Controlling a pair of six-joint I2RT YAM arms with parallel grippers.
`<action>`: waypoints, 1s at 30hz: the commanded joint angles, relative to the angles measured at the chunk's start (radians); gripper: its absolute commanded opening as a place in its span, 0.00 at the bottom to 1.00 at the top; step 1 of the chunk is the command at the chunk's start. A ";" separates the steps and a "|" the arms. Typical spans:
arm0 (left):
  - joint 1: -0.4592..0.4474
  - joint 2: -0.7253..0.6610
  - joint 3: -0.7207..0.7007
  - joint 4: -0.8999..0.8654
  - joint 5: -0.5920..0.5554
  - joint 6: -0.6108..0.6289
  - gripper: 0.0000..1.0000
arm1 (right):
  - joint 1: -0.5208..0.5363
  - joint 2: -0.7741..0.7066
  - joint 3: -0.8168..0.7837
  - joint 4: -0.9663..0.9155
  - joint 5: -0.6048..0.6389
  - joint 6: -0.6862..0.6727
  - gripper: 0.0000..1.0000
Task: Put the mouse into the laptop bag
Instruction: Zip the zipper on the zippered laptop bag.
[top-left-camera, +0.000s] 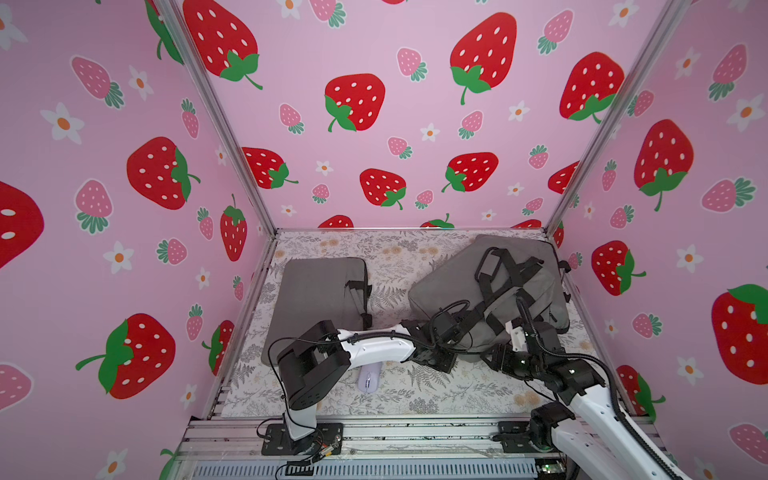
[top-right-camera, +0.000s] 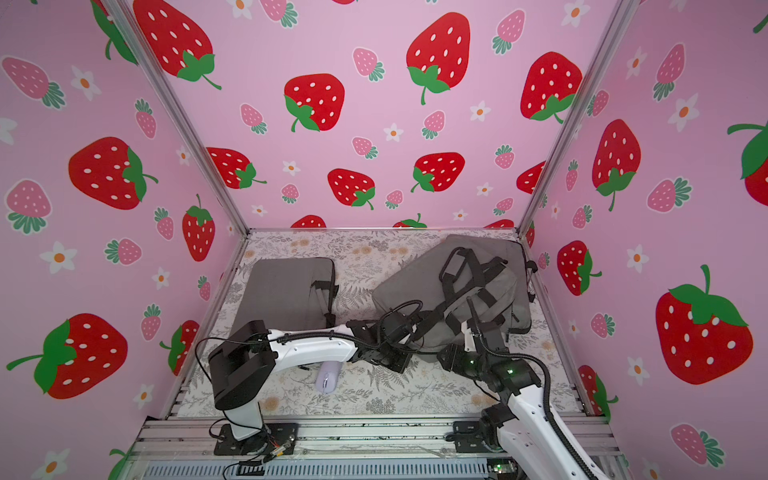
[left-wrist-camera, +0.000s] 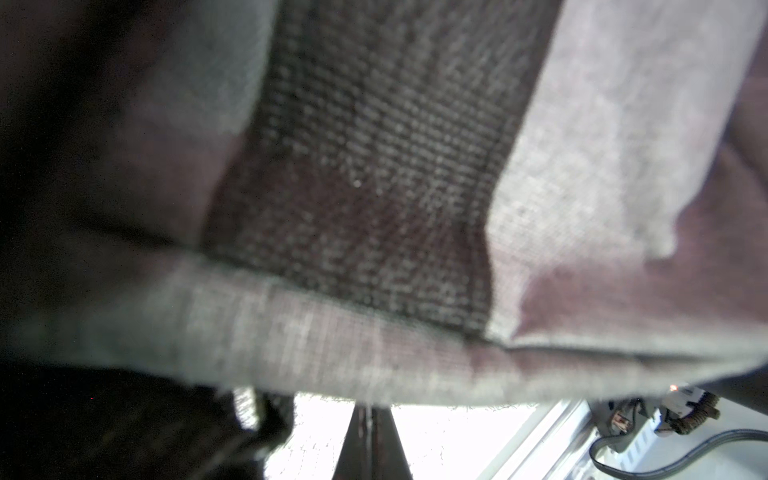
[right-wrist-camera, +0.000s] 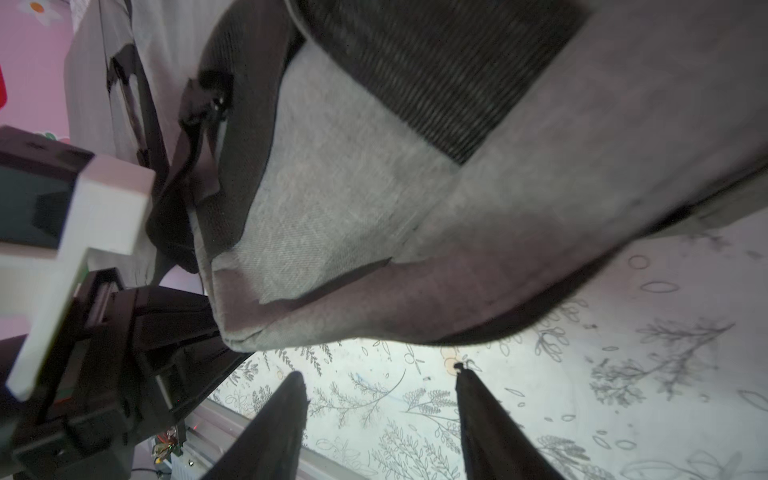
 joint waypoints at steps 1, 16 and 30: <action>-0.015 -0.002 0.038 -0.026 0.036 0.016 0.00 | 0.053 0.070 0.021 0.107 0.087 0.079 0.59; -0.043 -0.007 0.055 -0.024 0.031 0.044 0.00 | 0.121 0.378 0.113 0.393 0.118 0.112 0.57; -0.043 -0.030 0.031 -0.007 0.028 0.049 0.00 | 0.126 -0.014 0.009 0.203 0.114 0.246 0.63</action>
